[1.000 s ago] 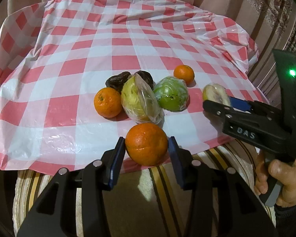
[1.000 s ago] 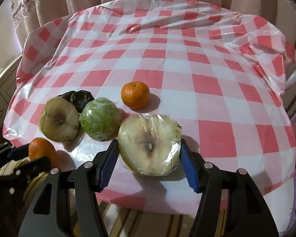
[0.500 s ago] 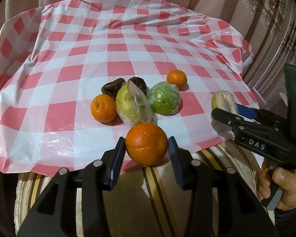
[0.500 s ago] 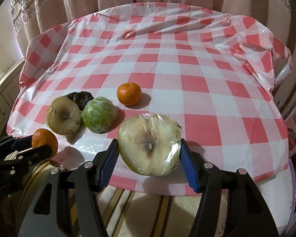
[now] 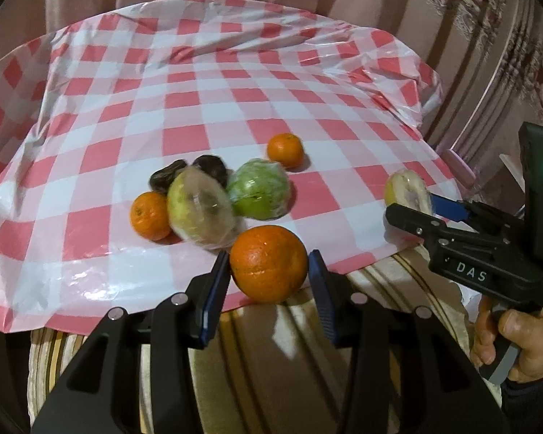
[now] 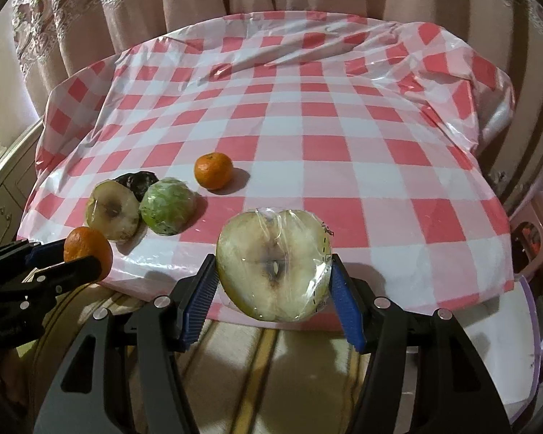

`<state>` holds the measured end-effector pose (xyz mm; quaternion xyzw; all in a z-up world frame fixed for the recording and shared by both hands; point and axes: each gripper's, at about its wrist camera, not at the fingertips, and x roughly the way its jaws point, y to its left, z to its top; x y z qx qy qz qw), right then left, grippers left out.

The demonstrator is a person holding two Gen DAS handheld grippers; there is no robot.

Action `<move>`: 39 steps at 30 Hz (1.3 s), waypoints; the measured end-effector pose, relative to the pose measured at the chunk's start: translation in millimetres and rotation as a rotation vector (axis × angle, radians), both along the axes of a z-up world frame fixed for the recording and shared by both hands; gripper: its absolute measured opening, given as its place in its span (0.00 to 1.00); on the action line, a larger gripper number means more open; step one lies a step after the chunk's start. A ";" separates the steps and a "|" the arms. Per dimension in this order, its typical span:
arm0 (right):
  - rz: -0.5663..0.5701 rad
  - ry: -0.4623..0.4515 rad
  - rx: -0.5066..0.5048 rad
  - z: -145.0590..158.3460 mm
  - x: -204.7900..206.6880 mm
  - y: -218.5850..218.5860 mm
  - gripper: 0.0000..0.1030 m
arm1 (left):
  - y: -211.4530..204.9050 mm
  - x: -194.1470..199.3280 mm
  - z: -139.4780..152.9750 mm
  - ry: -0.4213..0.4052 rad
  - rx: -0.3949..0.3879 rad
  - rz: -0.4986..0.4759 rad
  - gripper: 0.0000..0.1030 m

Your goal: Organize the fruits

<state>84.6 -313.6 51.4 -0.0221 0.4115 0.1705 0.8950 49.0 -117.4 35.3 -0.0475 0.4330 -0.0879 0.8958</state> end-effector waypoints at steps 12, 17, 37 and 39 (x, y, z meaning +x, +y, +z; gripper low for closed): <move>-0.108 0.001 0.016 -2.7 -13.6 -58.9 0.58 | -62.4 13.3 8.1 -0.006 0.025 -0.151 0.43; -0.174 0.016 0.020 -10.7 -20.6 -92.5 0.58 | -92.6 20.3 9.1 -0.002 0.037 -0.218 0.43; -0.433 0.040 -0.028 -35.4 -39.4 -230.0 0.58 | -251.4 46.6 -12.8 0.074 0.074 -0.520 0.43; -0.441 0.043 -0.042 -37.9 -36.9 -241.5 0.58 | -268.3 49.5 -17.0 0.087 0.075 -0.539 0.43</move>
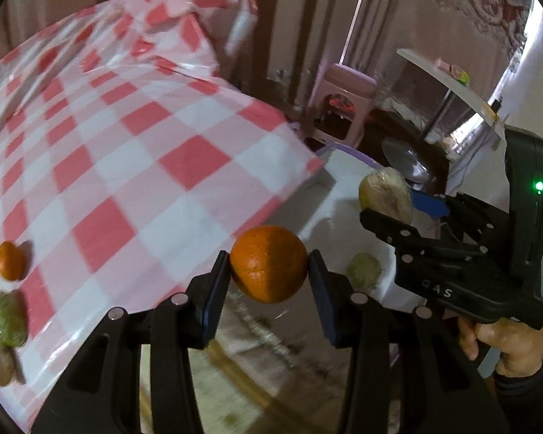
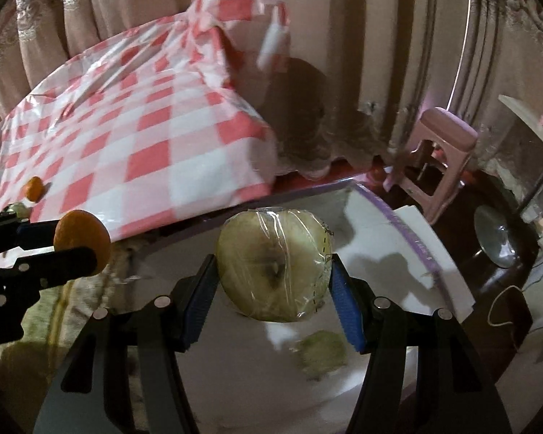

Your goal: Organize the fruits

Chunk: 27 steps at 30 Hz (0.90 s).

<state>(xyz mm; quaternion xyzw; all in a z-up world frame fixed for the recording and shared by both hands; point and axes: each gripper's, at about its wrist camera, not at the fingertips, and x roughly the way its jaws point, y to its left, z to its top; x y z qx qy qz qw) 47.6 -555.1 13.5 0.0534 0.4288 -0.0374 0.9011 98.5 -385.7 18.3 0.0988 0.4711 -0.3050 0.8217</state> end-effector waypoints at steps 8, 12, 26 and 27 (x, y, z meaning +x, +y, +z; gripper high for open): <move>-0.042 0.018 -0.060 -2.2 13.7 -47.3 0.58 | -52.8 17.2 -13.5 0.065 -0.002 -0.018 0.43; -0.067 0.038 -0.066 -9.8 23.3 -66.6 0.58 | -77.2 28.0 -29.6 0.114 -0.003 -0.005 0.43; -0.104 0.190 -0.042 -76.8 54.8 -89.9 0.58 | -126.9 51.3 -120.4 0.305 0.072 0.087 0.43; -0.101 0.201 -0.046 -80.4 57.3 -88.9 0.58 | -128.5 53.0 -127.6 0.326 0.071 0.102 0.43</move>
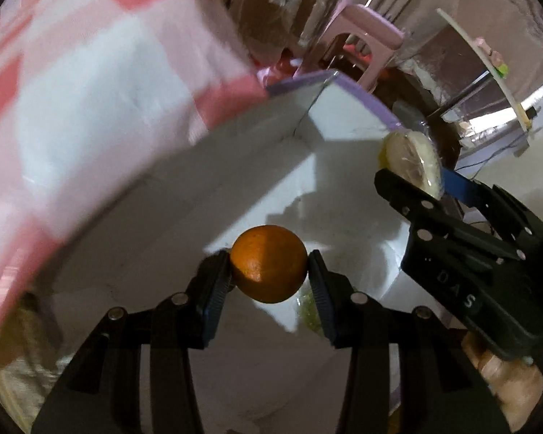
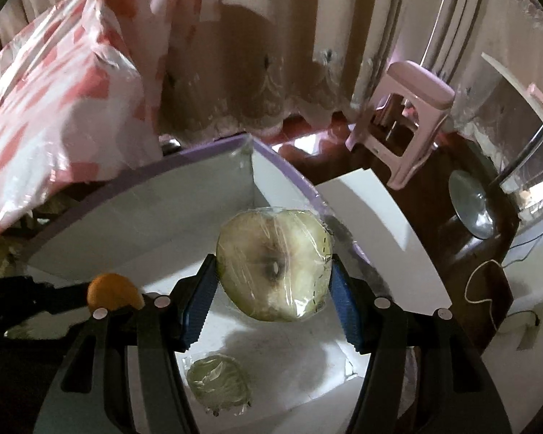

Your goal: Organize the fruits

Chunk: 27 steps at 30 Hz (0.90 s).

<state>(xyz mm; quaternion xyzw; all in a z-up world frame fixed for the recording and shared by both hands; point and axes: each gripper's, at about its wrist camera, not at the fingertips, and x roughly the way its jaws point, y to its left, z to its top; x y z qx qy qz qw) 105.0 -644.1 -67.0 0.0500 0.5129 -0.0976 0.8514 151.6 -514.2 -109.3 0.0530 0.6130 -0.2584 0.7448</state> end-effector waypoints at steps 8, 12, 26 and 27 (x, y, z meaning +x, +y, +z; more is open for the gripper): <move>0.025 0.075 -0.035 -20.3 19.9 13.5 0.58 | -2.6 0.2 -39.0 0.055 -0.015 0.076 0.43; 0.022 0.111 -0.038 -31.7 26.5 15.1 0.58 | -4.2 0.5 -52.8 0.052 -0.007 0.084 0.43; 0.050 0.281 -0.055 -75.2 42.1 14.5 0.58 | -16.5 -8.1 -75.0 0.045 0.030 0.001 0.43; 0.052 0.294 -0.057 -78.6 43.8 14.6 0.58 | -16.8 -9.2 -76.2 0.045 0.035 -0.008 0.43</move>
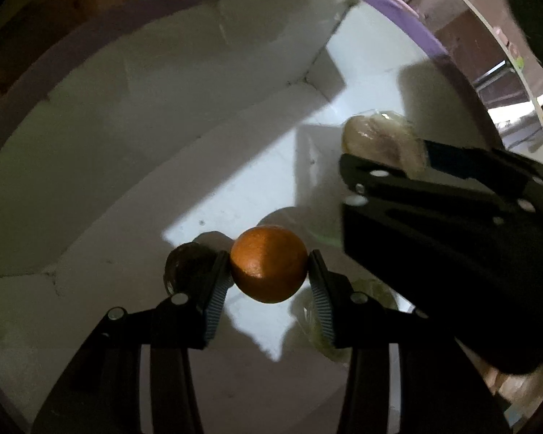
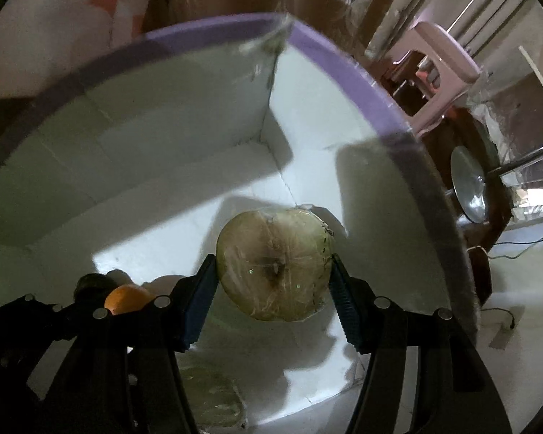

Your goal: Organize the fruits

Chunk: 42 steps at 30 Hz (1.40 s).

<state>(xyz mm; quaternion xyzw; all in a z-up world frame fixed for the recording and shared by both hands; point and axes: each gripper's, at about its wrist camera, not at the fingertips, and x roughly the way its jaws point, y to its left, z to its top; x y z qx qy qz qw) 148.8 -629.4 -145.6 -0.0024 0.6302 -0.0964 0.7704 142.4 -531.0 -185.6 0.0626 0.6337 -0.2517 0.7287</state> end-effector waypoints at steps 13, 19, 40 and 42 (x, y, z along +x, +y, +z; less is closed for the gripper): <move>0.022 0.102 -0.005 -23.4 7.9 0.7 0.58 | -19.4 2.3 -6.2 0.005 0.005 -0.037 0.44; 0.002 0.089 -0.011 -21.3 11.8 -2.1 0.70 | -20.5 6.7 1.7 0.011 -0.008 -0.042 0.51; -0.119 -0.299 0.002 103.2 -50.6 -15.3 0.84 | 22.5 -2.5 93.0 -0.133 -0.146 -0.069 0.77; -0.142 -0.352 0.020 118.4 -67.2 -8.0 0.84 | 32.6 -9.3 109.6 -0.167 -0.169 -0.077 0.77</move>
